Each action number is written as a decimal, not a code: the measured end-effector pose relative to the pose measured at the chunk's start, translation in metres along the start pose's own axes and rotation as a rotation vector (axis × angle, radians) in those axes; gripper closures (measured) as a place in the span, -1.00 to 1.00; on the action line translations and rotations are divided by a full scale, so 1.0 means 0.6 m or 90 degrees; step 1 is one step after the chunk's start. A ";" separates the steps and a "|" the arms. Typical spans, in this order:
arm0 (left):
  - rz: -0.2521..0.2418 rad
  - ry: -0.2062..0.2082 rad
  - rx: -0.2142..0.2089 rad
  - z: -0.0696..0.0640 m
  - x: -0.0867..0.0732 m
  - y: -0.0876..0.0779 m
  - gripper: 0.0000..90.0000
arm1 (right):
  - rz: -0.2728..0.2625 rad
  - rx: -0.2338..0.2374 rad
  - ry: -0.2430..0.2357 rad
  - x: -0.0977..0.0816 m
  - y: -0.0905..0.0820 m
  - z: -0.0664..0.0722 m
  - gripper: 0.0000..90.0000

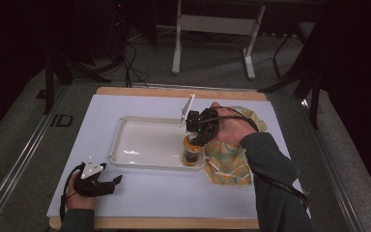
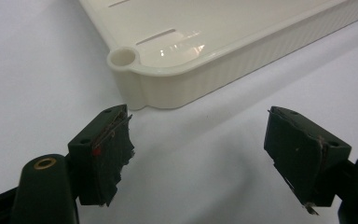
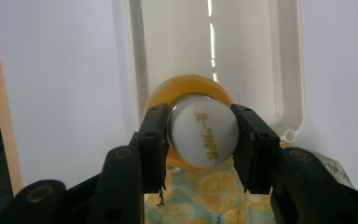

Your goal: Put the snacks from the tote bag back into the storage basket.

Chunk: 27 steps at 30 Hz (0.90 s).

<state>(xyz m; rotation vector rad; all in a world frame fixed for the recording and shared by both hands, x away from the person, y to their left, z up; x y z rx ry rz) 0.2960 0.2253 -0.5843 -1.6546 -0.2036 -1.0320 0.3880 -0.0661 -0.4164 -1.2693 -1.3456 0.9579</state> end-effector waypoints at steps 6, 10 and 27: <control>0.000 0.000 0.000 0.000 0.000 0.000 -0.49 | 0.004 0.003 -0.004 0.000 0.004 0.004 0.31; 0.000 -0.001 -0.001 0.000 0.000 0.000 -0.49 | 0.008 0.004 -0.005 -0.001 0.007 0.005 0.31; 0.000 -0.001 0.000 0.000 0.000 0.000 -0.49 | 0.017 0.016 -0.003 -0.004 0.013 0.008 0.31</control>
Point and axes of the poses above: each handheld gripper's, and its own axes: y roughly forward along the jaws, x roughly out of its top, z roughly to its left, the point moved 7 cm from there along y, roughly forward along the jaws, and after that the axes turned 6 degrees about z, right-handed, at the moved point
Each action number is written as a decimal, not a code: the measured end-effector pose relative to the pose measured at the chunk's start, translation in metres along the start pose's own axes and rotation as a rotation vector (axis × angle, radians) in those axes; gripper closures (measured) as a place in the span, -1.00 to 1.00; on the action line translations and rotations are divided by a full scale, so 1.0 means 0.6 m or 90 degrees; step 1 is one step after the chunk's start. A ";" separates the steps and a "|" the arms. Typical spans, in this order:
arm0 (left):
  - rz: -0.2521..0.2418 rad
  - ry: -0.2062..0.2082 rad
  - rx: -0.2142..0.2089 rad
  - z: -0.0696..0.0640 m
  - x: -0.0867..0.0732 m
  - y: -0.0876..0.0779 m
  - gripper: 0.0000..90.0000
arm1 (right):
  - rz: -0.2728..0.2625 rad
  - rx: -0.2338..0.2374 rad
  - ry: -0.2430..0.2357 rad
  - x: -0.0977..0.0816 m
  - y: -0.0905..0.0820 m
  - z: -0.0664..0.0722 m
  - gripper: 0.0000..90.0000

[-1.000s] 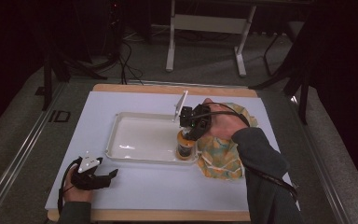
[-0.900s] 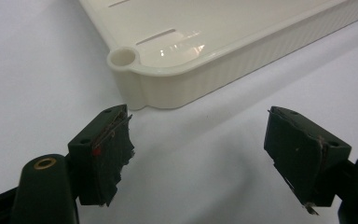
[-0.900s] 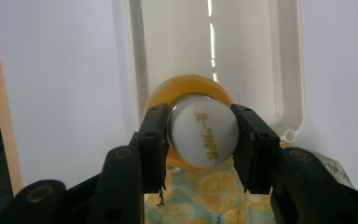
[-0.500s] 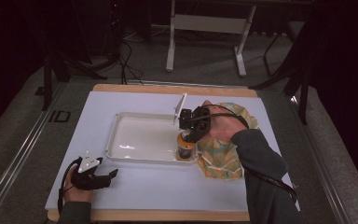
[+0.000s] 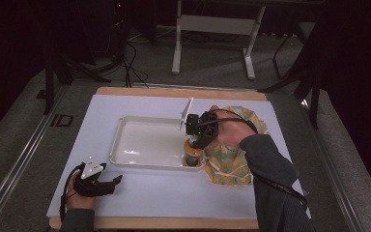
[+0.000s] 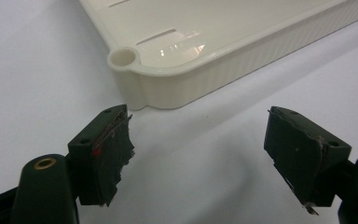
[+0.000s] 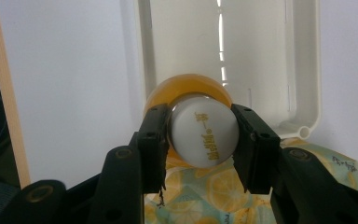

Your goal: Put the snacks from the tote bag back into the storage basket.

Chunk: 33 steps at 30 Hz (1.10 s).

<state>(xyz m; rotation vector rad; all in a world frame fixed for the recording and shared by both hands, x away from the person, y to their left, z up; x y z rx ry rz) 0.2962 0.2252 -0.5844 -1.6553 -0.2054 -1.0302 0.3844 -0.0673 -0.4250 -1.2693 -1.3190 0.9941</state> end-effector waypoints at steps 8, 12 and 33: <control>0.001 0.000 0.000 0.000 0.000 0.000 -0.49 | 0.005 0.006 0.002 -0.002 0.000 0.001 0.31; 0.002 0.001 0.000 0.000 0.000 0.000 -0.49 | 0.007 0.006 0.001 -0.004 0.000 0.000 0.31; 0.002 0.000 0.000 0.000 0.000 0.000 -0.49 | 0.013 0.012 0.016 -0.006 0.001 -0.002 0.30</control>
Point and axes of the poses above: each handheld gripper's, and its own axes: y roughly forward along the jaws, x roughly out of its top, z roughly to its left, the point moved 7 cm from there along y, roughly forward along the jaws, and after that the axes turned 6 degrees about z, right-handed, at the moved point
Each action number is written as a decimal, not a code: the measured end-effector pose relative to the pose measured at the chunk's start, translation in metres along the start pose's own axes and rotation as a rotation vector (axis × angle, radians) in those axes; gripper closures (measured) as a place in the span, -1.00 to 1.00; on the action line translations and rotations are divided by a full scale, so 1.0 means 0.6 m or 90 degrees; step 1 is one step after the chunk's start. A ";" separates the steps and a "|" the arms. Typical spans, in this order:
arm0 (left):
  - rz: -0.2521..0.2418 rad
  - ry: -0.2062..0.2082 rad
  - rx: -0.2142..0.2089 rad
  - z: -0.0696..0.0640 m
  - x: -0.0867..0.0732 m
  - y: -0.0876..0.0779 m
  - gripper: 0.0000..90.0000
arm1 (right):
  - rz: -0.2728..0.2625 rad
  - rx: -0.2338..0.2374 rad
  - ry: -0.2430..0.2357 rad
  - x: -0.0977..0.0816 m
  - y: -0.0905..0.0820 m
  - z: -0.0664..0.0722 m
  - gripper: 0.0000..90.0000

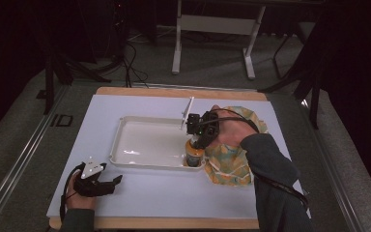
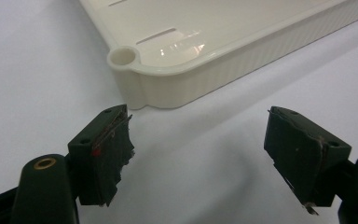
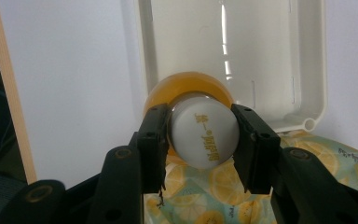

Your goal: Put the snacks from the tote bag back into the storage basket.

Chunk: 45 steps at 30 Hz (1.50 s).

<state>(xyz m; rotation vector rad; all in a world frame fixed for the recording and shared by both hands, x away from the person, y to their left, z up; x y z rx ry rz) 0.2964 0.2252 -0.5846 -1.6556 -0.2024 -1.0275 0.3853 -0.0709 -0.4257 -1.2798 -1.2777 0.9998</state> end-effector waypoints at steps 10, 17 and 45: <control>0.000 0.000 0.000 0.000 0.000 0.000 -0.49 | -0.015 -0.005 0.002 0.002 0.002 -0.003 0.17; -0.001 0.000 0.000 0.000 0.000 0.000 -0.49 | -0.031 -0.010 0.005 0.007 0.005 -0.005 0.06; 0.000 0.000 0.001 0.000 0.000 0.000 -0.49 | -0.124 -0.035 0.000 0.031 -0.034 0.000 0.09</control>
Point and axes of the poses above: each handheld gripper's, and its own axes: y roughly forward along the jaws, x roughly out of its top, z roughly to its left, the point moved 7 cm from there along y, roughly forward along the jaws, and after that the axes turned 6 degrees about z, right-handed, at the moved point
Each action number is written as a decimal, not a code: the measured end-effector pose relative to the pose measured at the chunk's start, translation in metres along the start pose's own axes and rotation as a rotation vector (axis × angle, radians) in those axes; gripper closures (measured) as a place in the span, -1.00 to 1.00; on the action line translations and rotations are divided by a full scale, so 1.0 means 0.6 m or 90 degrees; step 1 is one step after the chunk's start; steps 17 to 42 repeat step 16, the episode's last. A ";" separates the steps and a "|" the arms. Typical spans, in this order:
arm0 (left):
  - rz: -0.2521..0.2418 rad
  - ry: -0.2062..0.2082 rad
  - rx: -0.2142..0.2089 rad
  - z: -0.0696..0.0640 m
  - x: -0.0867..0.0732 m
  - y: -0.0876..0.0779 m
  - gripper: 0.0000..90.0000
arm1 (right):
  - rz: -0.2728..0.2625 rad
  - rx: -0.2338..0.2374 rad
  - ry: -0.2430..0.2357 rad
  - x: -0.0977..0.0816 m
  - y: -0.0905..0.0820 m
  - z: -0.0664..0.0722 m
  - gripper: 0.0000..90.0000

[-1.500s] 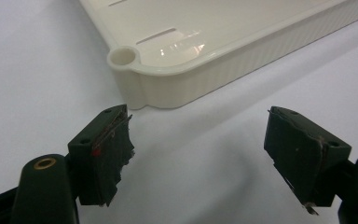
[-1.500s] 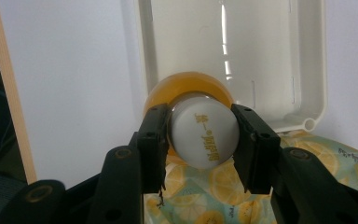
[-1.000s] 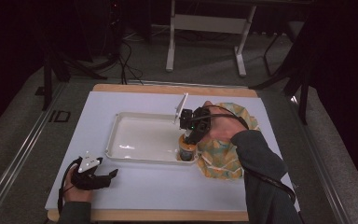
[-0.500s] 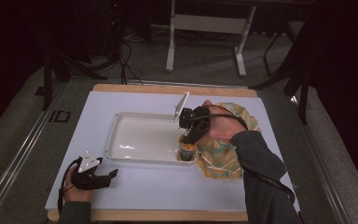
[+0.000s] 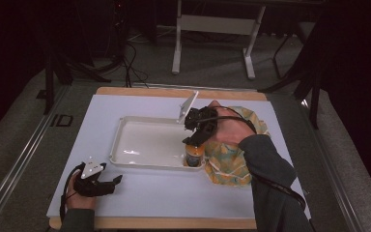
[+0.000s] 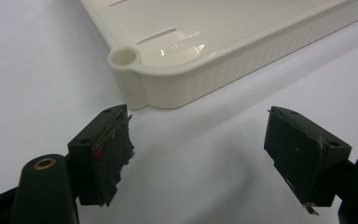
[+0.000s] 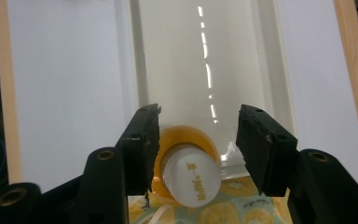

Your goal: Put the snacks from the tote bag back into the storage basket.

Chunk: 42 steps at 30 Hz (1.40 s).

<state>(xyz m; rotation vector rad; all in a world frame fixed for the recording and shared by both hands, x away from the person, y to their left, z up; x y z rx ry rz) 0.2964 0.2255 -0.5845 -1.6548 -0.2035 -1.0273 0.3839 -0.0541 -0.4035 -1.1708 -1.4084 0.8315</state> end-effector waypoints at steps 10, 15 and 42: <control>0.002 -0.001 0.000 0.000 0.000 0.001 -0.49 | -0.027 -0.026 0.006 0.008 -0.009 -0.007 0.09; 0.001 -0.002 0.001 0.001 0.000 0.001 -0.49 | -0.038 -0.038 0.019 0.007 -0.014 -0.012 0.09; 0.002 -0.003 0.000 0.001 0.000 0.001 -0.50 | -0.042 -0.043 0.022 0.005 -0.016 -0.015 0.09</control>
Point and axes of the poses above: each handheld gripper's, and its own axes: y roughly forward along the jaws, x roughly out of its top, z roughly to its left, the point moved 7 cm from there along y, roughly forward along the jaws, and after that the axes turned 6 degrees about z, right-handed, at the moved point
